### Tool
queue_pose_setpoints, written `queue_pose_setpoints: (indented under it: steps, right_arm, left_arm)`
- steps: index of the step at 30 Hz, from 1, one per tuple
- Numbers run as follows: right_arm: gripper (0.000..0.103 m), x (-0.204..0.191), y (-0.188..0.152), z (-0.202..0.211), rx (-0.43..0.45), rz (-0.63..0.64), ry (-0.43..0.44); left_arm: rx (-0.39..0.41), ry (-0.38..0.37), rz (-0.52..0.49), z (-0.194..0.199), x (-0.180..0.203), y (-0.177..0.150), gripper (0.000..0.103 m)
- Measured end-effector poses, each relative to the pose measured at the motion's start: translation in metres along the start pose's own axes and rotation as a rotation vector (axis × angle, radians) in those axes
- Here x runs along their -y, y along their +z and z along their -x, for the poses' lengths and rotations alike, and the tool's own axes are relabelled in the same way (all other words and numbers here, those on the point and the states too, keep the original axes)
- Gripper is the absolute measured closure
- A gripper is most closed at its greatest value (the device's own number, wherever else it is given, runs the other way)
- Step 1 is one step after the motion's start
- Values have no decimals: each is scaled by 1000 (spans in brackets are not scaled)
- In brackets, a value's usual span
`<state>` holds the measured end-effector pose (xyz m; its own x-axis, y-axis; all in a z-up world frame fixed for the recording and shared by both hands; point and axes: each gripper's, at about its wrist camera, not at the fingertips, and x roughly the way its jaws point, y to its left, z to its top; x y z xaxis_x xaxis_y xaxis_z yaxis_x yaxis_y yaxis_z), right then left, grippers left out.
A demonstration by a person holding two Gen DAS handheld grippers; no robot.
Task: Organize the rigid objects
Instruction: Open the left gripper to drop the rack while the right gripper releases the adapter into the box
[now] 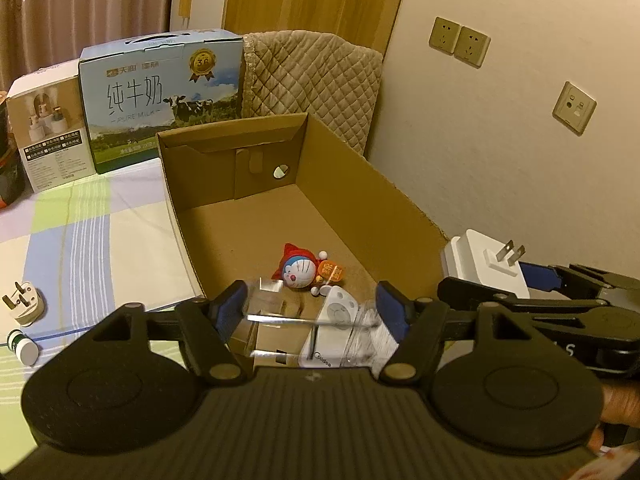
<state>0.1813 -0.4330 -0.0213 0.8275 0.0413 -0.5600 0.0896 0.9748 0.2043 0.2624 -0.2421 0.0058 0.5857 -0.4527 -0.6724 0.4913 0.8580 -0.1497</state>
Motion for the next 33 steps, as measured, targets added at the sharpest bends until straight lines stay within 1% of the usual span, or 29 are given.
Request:
queue_pose_setpoints:
  steps: [1, 9, 20, 33]
  right_arm:
    - [28, 1, 0, 0, 1, -2, -1]
    - [28, -1, 2, 4, 8, -11, 5]
    - [28, -12, 4, -5, -6, -23, 46]
    - [28, -22, 2, -22, -38, -25, 54]
  left_arm:
    - [3, -3, 3, 1, -1, 0, 25]
    - [50, 14, 17, 25, -9, 3, 25]
    - [79, 96, 53, 59, -31, -14, 24]
    - [83, 111, 98, 72, -51, -26, 23]
